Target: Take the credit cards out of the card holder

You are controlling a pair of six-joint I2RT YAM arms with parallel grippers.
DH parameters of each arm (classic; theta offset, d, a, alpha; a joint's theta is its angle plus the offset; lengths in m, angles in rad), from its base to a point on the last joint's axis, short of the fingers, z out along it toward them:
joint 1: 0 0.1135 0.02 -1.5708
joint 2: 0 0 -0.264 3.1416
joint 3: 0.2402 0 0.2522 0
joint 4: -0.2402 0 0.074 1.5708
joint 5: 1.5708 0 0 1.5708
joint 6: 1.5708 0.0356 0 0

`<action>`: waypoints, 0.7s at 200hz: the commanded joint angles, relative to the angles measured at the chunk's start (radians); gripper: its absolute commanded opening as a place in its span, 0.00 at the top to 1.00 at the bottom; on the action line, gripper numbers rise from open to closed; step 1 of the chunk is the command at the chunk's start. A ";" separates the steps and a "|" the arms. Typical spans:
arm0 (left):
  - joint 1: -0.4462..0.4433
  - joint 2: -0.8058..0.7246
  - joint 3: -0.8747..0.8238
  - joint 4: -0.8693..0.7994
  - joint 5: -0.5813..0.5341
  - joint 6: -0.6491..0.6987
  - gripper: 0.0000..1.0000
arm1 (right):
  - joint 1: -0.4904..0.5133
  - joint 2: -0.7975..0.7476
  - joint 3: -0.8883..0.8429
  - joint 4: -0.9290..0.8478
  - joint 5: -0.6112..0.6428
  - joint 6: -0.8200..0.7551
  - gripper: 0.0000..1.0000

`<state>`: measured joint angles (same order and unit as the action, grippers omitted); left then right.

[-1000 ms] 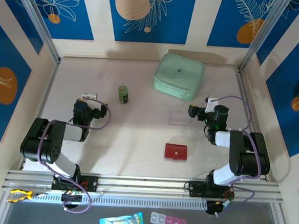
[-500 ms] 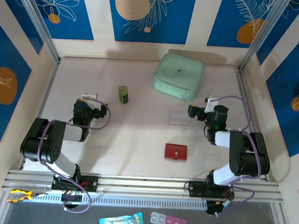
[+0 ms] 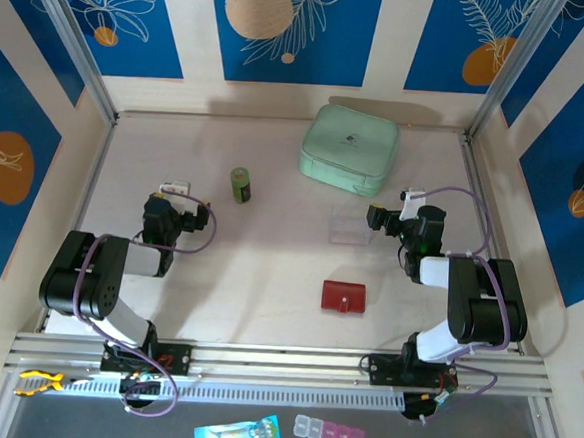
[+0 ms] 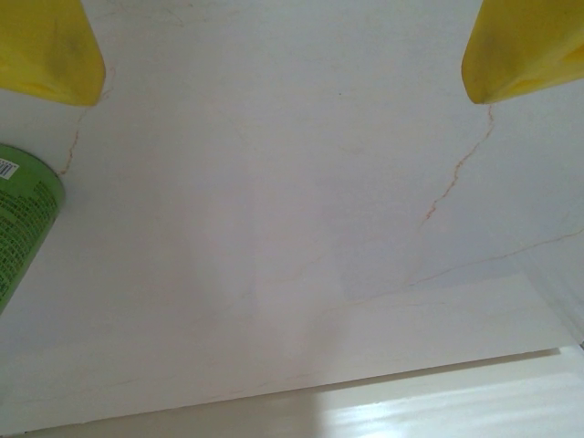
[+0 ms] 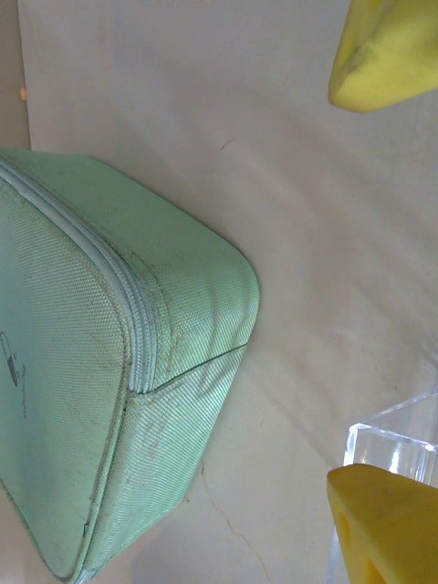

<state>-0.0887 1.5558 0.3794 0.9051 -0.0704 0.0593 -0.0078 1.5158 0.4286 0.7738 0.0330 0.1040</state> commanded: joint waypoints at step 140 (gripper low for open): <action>-0.018 -0.165 0.058 -0.226 -0.063 0.006 0.00 | 0.048 -0.222 0.103 -0.401 0.112 -0.001 0.01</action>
<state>-0.0937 1.4689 0.3889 0.8074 -0.1013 0.0593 0.0143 1.3609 0.4709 0.5598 0.0940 0.1040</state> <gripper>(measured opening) 0.998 0.991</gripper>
